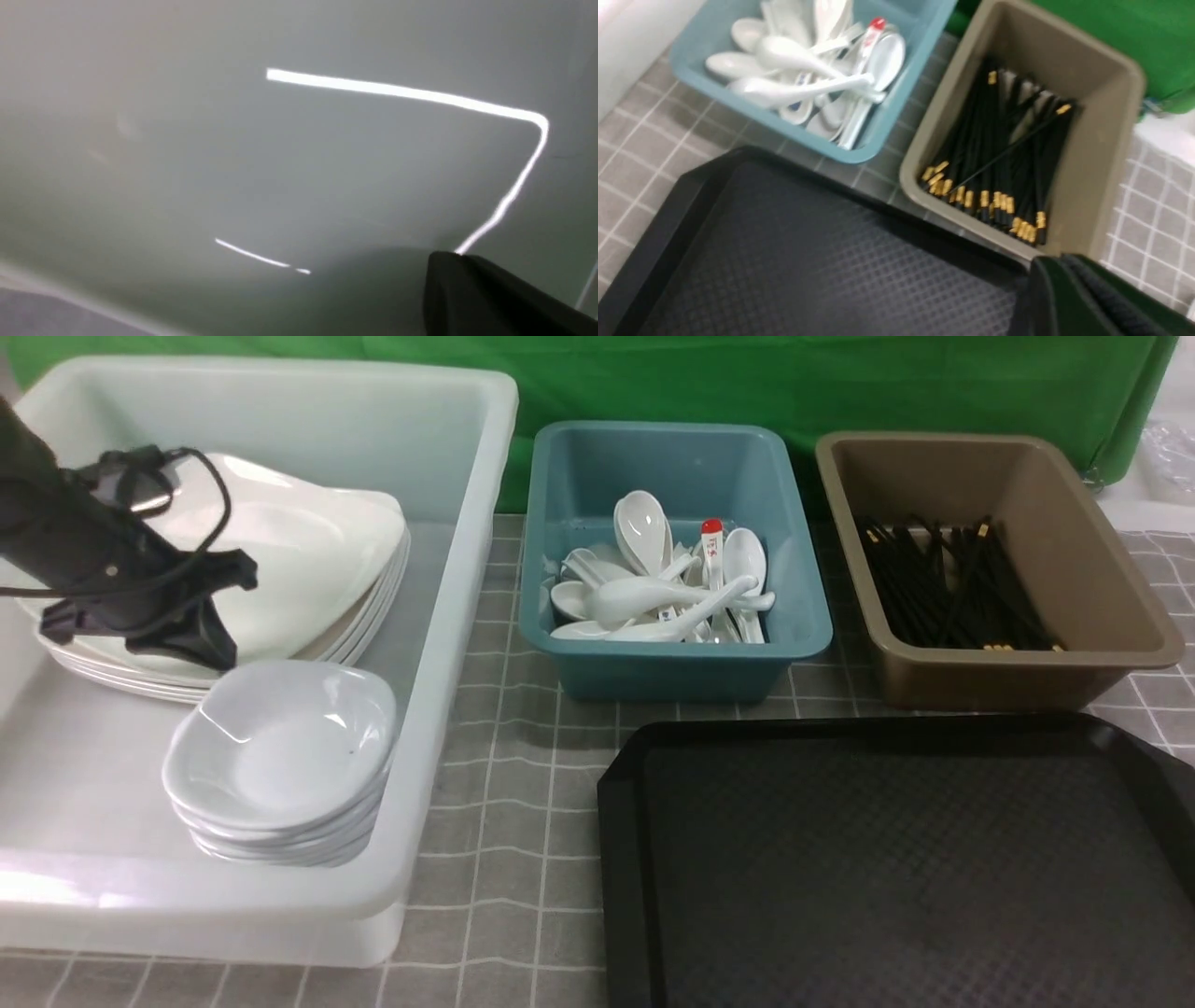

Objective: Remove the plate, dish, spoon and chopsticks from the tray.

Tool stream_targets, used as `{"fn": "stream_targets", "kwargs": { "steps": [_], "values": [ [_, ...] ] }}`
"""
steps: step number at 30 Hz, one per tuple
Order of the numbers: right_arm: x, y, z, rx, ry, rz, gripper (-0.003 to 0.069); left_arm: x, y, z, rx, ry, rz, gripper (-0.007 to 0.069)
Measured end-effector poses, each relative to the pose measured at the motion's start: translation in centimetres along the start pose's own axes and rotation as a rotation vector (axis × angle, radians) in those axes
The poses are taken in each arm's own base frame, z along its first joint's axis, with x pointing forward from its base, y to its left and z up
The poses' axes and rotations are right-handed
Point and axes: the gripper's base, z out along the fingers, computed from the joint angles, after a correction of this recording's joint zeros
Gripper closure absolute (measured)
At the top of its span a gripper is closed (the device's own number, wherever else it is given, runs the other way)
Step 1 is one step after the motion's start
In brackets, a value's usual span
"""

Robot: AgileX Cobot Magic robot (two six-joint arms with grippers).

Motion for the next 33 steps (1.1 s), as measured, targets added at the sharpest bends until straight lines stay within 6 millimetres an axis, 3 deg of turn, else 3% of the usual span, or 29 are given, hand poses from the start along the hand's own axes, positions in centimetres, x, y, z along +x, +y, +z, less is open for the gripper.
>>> {"fn": "stream_targets", "kwargs": {
  "steps": [9, 13, 17, 22, 25, 28, 29, 33],
  "values": [
    [0.1, 0.0, -0.3, 0.001, -0.004, -0.025, 0.0628, 0.4, -4.5, 0.9, -0.025, 0.006, 0.053, 0.0621],
    [0.2, 0.0, -0.5, 0.002, -0.009, -0.048, 0.0628, 0.4, -5.2, 0.9, -0.039, -0.018, 0.078, 0.0621],
    [0.3, -0.1, -1.2, 0.005, -0.024, -0.059, 0.0628, 0.6, -5.1, -0.4, -0.084, -0.017, 0.071, 0.0621],
    [0.7, -0.2, -2.5, 0.016, -0.054, -0.065, 0.0627, 0.7, -5.4, -4.7, -0.142, -0.097, 0.109, 0.0621],
    [1.2, -0.4, -4.1, 0.036, -0.089, -0.052, 0.0627, 1.5, -7.6, -9.6, -0.046, -0.204, 0.165, 0.0621],
    [2.2, -0.5, -6.5, 0.048, -0.148, -0.013, 0.0627, 3.4, -10.8, -14.5, 0.059, -0.306, 0.296, 0.0621],
    [2.3, -0.5, -6.7, 0.049, -0.155, -0.008, 0.0627, 3.7, -11.2, -14.7, 0.067, -0.31, 0.31, 0.0621],
    [5.9, -0.6, -12.0, 0.103, -0.37, 0.074, 0.0627, 9.2, -16.0, -21.7, 0.183, -0.45, 0.514, 0.0621]
  ]
}}
